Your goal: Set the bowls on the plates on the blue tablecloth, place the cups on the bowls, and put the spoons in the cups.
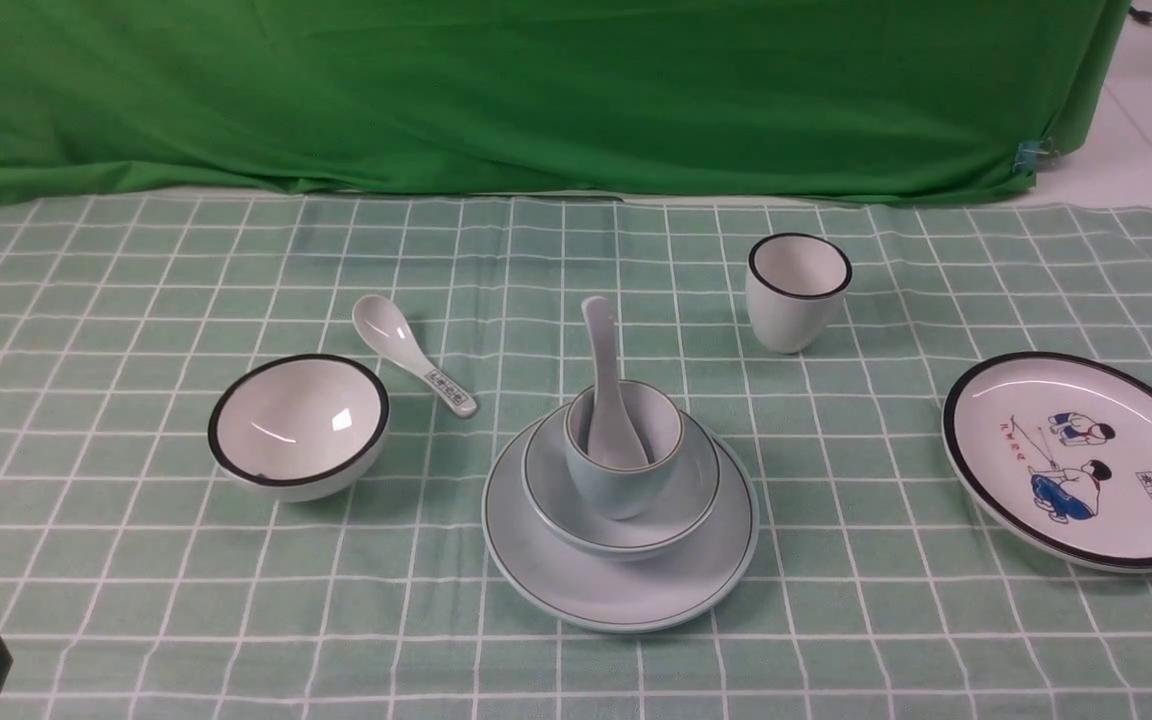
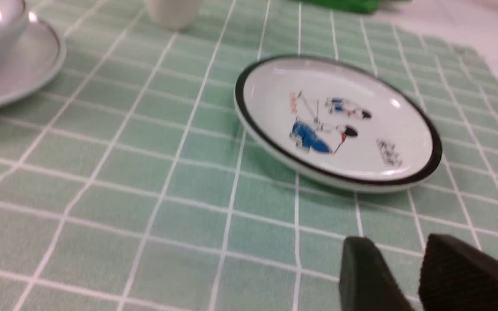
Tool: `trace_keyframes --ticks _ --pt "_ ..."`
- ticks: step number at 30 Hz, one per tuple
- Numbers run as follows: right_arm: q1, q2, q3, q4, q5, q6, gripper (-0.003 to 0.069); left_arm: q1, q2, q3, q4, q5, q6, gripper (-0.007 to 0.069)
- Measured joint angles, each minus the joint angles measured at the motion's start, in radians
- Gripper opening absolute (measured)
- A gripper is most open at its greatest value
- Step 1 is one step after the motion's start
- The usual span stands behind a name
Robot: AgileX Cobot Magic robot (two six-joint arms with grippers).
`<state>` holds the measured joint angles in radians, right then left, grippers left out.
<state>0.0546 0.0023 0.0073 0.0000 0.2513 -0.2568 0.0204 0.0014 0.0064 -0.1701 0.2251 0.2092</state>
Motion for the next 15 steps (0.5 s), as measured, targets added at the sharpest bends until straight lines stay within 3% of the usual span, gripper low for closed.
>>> trace_keyframes --ticks 15 --pt "0.0 -0.001 0.0 0.0 0.004 0.03 0.0239 0.0 0.0 0.0 0.0 -0.001 0.0 0.0013"
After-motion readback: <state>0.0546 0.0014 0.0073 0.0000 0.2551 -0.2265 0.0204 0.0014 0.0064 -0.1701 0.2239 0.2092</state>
